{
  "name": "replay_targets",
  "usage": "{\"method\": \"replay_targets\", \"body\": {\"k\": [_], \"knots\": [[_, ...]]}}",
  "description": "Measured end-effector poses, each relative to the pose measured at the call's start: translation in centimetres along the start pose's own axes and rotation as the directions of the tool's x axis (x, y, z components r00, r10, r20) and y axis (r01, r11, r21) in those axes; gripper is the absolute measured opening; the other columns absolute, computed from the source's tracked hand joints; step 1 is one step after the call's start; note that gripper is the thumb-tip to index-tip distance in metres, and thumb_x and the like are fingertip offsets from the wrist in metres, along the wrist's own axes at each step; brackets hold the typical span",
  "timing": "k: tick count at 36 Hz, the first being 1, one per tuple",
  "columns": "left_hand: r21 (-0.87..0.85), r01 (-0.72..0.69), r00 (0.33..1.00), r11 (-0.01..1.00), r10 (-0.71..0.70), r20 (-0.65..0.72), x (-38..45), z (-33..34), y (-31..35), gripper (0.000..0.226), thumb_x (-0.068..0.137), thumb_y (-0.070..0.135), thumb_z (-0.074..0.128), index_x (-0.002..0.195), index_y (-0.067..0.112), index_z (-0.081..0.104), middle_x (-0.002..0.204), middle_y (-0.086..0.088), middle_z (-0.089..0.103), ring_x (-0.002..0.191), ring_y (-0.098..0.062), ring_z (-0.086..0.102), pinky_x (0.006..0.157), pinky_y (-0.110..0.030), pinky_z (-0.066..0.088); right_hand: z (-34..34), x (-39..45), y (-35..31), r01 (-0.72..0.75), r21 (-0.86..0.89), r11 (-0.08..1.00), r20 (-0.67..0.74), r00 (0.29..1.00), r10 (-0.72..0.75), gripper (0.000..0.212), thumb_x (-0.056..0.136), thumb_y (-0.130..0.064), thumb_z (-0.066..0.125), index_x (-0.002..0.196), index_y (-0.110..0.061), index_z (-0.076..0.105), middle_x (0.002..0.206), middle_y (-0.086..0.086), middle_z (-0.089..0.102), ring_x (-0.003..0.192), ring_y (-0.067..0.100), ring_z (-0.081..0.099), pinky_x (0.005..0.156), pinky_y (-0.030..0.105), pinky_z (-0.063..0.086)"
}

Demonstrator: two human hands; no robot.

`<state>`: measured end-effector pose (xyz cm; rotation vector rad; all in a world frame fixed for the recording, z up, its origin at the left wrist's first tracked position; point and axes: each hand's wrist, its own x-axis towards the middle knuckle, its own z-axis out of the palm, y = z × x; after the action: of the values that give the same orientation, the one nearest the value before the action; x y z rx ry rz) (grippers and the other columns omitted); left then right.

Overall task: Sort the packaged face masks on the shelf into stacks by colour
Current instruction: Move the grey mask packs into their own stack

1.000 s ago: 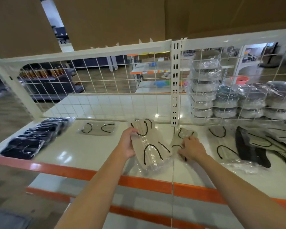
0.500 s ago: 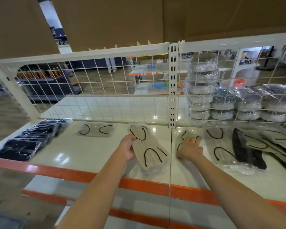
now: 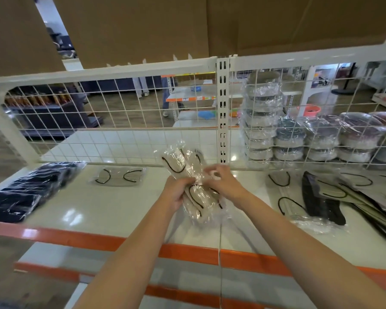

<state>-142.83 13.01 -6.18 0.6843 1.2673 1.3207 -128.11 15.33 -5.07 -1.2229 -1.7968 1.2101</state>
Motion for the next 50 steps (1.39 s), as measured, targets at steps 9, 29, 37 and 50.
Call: {"method": "replay_targets", "body": {"k": [9,29,37,50], "knots": [[0.255,-0.364,0.932,0.896,0.351,0.095,-0.7,-0.4,1.1,0.025,0.075,0.003,0.075,0.097,0.012,0.065,0.091,-0.005,0.07,0.084,-0.018,0.067,0.081,-0.033,0.056,-1.4,0.9,1.7,-0.081,0.231,0.97,-0.028,0.996,0.09,0.039,0.081,-0.001,0.062,0.119,-0.01,0.054,0.107,0.004,0.061,0.101,0.019,0.057,0.073,0.022,0.042],[-0.487,-0.072,0.996,0.871,0.039,-0.078,0.5,0.2,2.4,0.036,0.089,0.002,0.058,0.125,-0.001,0.056,0.119,-0.014,0.063,0.097,-0.023,0.065,0.092,-0.04,0.05,-0.4,1.0,2.7,-0.291,0.724,0.625,0.165,0.953,0.253,0.046,0.084,-0.009,0.067,0.126,-0.002,0.049,0.106,0.007,0.066,0.097,0.021,0.062,0.084,0.034,0.051],[-0.121,-0.273,0.957,0.954,0.256,-0.136,0.0,-4.8,3.3,0.026,0.08,-0.001,0.067,0.097,0.016,0.056,0.081,0.004,0.068,0.074,-0.012,0.064,0.073,-0.025,0.049,-3.3,1.6,1.7,-0.039,0.428,0.903,-0.113,0.989,0.096,0.029,0.076,0.008,0.067,0.08,-0.019,0.058,0.075,-0.004,0.06,0.069,0.01,0.058,0.059,0.018,0.045],[0.512,-0.107,0.96,0.852,0.223,-0.17,1.0,-5.6,-2.9,0.059,0.079,-0.003,0.069,0.131,0.004,0.043,0.13,-0.013,0.046,0.118,-0.026,0.047,0.089,-0.027,0.043,-2.1,1.2,6.3,-0.157,0.1,0.983,-0.196,0.965,0.174,0.047,0.084,0.001,0.061,0.126,-0.011,0.046,0.111,0.004,0.05,0.101,0.019,0.047,0.082,0.028,0.04]]}}
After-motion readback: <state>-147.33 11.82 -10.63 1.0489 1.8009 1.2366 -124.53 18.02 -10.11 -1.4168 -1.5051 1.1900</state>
